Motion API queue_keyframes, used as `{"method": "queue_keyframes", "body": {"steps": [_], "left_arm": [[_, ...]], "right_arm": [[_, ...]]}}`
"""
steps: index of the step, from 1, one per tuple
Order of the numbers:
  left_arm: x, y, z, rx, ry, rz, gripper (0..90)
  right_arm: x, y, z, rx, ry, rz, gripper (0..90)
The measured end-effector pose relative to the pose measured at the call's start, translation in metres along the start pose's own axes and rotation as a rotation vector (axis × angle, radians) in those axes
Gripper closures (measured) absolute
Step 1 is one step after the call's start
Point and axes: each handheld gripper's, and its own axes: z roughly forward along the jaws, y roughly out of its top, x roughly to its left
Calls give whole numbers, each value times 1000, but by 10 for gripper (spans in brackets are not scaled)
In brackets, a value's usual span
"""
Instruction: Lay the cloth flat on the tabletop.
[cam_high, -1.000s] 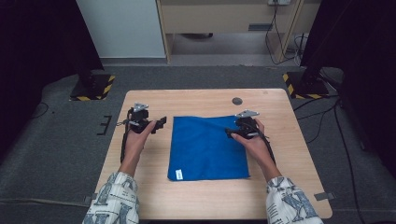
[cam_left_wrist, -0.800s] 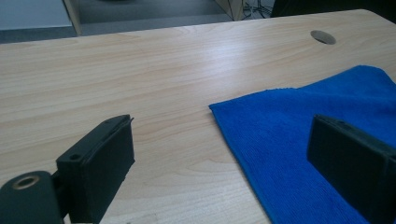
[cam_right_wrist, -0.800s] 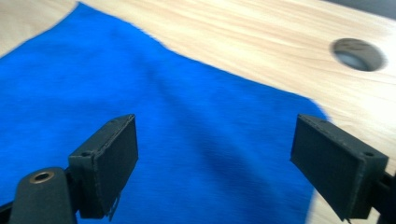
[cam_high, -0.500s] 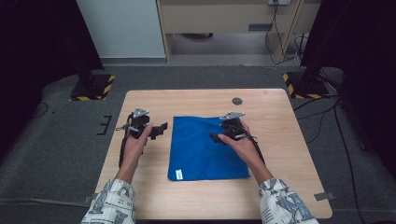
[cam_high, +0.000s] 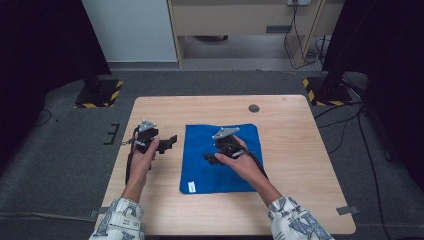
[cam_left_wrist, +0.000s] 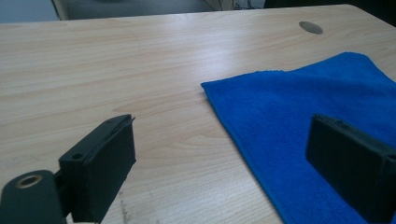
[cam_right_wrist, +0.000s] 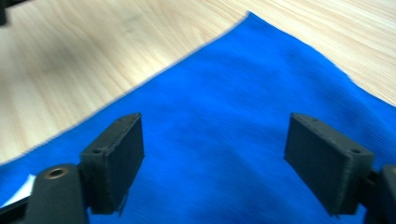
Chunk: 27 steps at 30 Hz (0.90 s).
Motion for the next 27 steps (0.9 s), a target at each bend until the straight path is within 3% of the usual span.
{"method": "queue_keyframes", "body": {"steps": [6,11,20,27], "left_arm": [[10,-7,-4,10,23,-28,83],[12,-14,-6,44,46,5,83],[17,-15,-18,24,49,-11,83],[21,-18,-19,35,51,-20,83]], "right_arm": [[20,5,3,-8,41,-25,222],[37,8,3,-1,89,-32,217],[66,5,5,32,156,-84,198],[84,1,12,53,189,-123,209]]}}
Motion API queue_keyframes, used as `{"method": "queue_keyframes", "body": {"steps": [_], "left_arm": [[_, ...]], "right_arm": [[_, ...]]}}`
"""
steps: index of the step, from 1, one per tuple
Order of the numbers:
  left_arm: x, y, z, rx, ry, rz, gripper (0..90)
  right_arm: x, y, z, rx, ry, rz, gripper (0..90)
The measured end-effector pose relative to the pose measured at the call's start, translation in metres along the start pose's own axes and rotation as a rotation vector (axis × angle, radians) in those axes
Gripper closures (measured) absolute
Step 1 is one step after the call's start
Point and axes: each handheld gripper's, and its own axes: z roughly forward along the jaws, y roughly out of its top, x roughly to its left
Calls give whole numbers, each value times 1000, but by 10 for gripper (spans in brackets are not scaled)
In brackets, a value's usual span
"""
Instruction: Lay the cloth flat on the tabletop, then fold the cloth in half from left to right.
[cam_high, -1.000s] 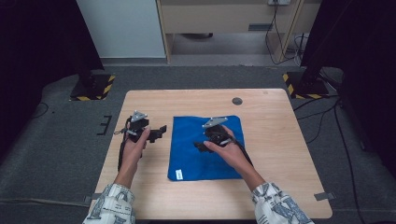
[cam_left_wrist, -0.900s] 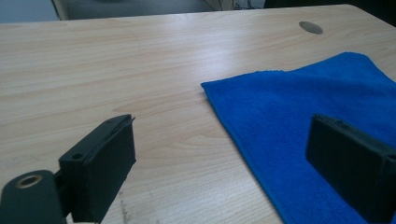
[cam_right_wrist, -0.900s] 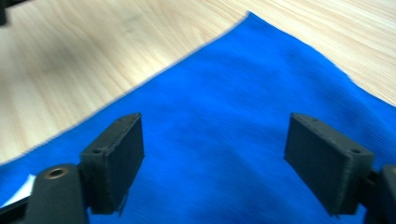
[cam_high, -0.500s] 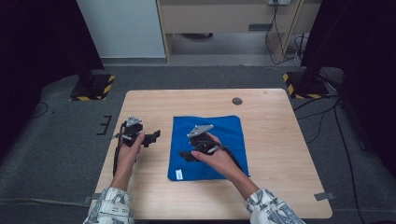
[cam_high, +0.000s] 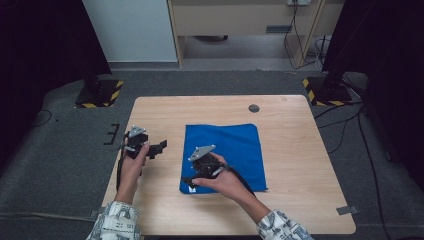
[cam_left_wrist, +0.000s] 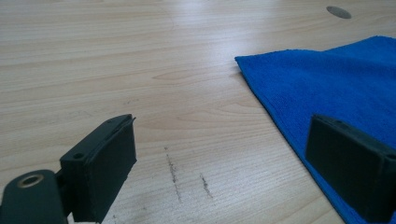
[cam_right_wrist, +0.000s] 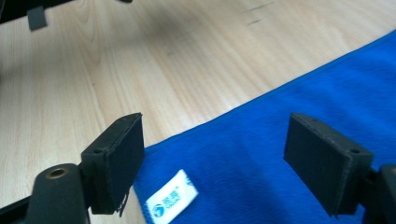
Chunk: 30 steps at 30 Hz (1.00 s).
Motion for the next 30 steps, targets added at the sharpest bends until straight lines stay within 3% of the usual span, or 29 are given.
{"method": "queue_keyframes", "body": {"steps": [4,12,24,30], "left_arm": [[0,0,-1,1,-6,-5,83],[0,0,-2,0,-9,-8,83],[-3,-1,-1,13,-17,3,83],[-3,-1,0,20,-18,3,83]], "right_arm": [[8,-3,4,16,-21,-28,315],[19,-12,6,25,30,-34,468],[27,-27,3,22,56,-29,626],[30,-31,4,8,32,-31,653]]}}
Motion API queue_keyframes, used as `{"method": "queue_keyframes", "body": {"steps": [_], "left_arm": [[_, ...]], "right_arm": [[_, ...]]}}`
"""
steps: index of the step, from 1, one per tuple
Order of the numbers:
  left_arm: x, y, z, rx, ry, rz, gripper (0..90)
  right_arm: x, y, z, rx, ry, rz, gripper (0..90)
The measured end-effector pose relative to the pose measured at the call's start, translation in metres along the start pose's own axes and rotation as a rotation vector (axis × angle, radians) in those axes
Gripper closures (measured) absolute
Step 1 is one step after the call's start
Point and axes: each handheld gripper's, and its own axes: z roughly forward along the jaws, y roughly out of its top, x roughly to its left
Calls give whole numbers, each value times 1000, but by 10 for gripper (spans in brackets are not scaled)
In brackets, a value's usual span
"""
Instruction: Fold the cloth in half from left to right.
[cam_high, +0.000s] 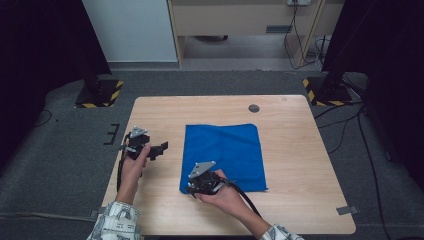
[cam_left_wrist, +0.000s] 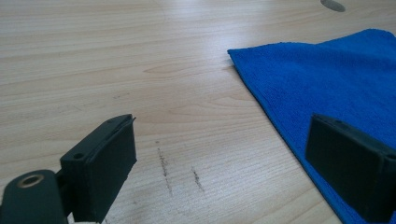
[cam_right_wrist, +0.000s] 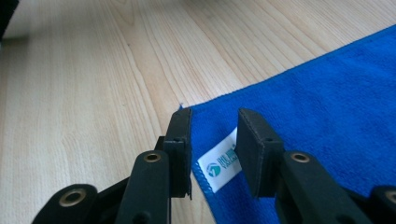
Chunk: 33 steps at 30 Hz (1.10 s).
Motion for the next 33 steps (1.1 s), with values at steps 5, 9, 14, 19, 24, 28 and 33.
{"method": "queue_keyframes", "body": {"steps": [5,9,14,19,24,28,33], "left_arm": [[-1,0,0,3,-3,1,83],[-1,0,0,3,-6,0,83],[0,-1,1,7,-9,-3,83],[-1,-1,1,7,-10,-3,87],[-4,0,1,4,-15,3,87],[-6,0,2,6,-23,9,89],[-8,2,3,-1,-32,6,89]], "right_arm": [[10,1,9,19,-19,-15,518],[15,1,17,3,-32,5,438],[17,3,26,29,-60,15,487],[15,2,25,34,-106,-18,664],[12,2,24,35,-120,-26,851],[10,2,24,26,-110,-14,876],[13,5,22,-2,-67,11,878]]}}
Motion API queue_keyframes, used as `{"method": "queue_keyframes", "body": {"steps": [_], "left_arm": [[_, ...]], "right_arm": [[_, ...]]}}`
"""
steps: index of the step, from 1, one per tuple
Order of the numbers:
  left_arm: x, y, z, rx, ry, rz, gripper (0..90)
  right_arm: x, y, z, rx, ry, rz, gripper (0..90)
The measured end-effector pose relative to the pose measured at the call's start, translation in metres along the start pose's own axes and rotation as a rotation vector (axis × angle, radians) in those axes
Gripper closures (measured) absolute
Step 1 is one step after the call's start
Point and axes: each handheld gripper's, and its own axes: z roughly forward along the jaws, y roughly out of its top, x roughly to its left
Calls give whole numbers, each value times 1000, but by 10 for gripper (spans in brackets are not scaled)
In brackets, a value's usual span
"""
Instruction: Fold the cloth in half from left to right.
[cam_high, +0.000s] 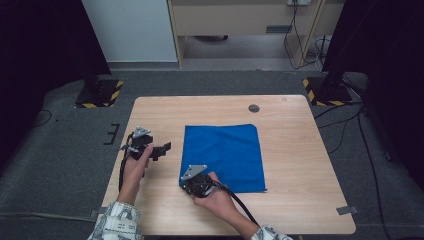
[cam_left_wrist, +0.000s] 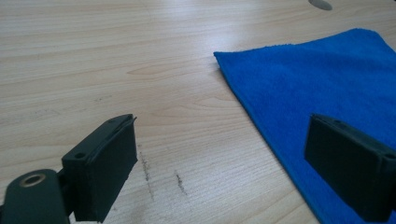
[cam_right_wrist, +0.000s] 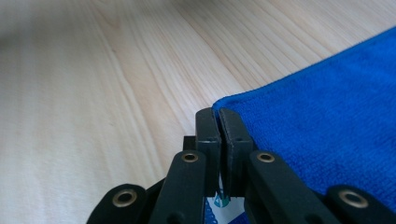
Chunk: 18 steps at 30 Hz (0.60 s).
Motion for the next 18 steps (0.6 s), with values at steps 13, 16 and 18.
{"method": "queue_keyframes", "body": {"steps": [13,16,18], "left_arm": [[-4,11,16,15,-24,21,110],[-6,14,26,32,-10,37,122],[-10,15,35,51,-14,60,134]], "right_arm": [[34,3,4,-53,92,6,877],[38,1,4,-58,100,16,876],[40,0,3,-56,101,21,876]]}}
